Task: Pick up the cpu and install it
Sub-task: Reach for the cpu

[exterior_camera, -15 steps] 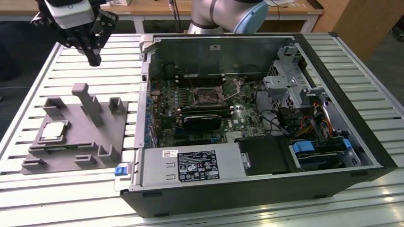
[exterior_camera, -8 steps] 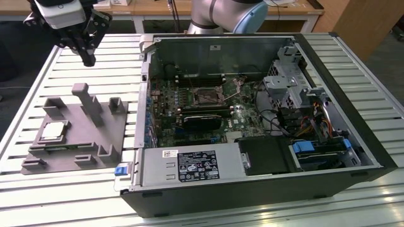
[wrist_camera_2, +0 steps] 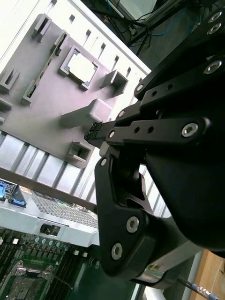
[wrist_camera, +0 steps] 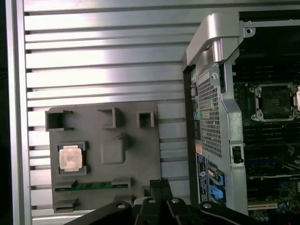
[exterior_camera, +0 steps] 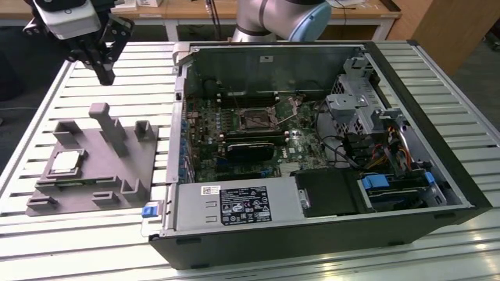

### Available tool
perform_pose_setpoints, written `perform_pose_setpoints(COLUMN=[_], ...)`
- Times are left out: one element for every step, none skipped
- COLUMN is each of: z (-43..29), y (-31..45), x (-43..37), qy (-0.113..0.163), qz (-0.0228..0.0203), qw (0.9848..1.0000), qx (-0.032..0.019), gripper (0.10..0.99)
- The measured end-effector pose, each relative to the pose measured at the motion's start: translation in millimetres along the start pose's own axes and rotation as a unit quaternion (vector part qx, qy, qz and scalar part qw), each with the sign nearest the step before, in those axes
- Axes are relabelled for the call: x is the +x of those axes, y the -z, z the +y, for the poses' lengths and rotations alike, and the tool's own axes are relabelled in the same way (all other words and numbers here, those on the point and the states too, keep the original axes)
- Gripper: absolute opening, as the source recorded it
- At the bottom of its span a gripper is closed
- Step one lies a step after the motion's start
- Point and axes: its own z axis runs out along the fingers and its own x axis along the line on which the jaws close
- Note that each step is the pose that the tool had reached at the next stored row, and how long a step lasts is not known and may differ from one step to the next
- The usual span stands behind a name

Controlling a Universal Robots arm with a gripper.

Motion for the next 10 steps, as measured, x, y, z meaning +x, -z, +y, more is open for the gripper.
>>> perform_pose_setpoints(z=[-1.2, -2.2, -3.0, -3.6, -4.0, -4.4, -4.6, -4.8, -5.0, -5.1], y=[0.1, 0.1, 0.1, 0.1, 0.2, 0.3, 0.3, 0.4, 0.5, 0.5], x=[0.5, 1.4, 2.8, 5.2, 8.3, 12.0, 15.1, 17.8, 20.2, 22.2], qy=[0.0, 0.0, 0.0, 0.0, 0.0, 0.0, 0.0, 0.0, 0.0, 0.0], qz=[0.0001, 0.0, 0.0, 0.0, 0.0, 0.0, 0.0, 0.0, 0.0, 0.0], qw=[1.0, 1.0, 1.0, 1.0, 1.0, 1.0, 1.0, 1.0, 1.0, 1.0], qx=[0.0, 0.0, 0.0, 0.0, 0.0, 0.0, 0.0, 0.0, 0.0, 0.0], gripper=[0.106, 0.106, 0.106, 0.106, 0.106, 0.106, 0.106, 0.106, 0.106, 0.106])
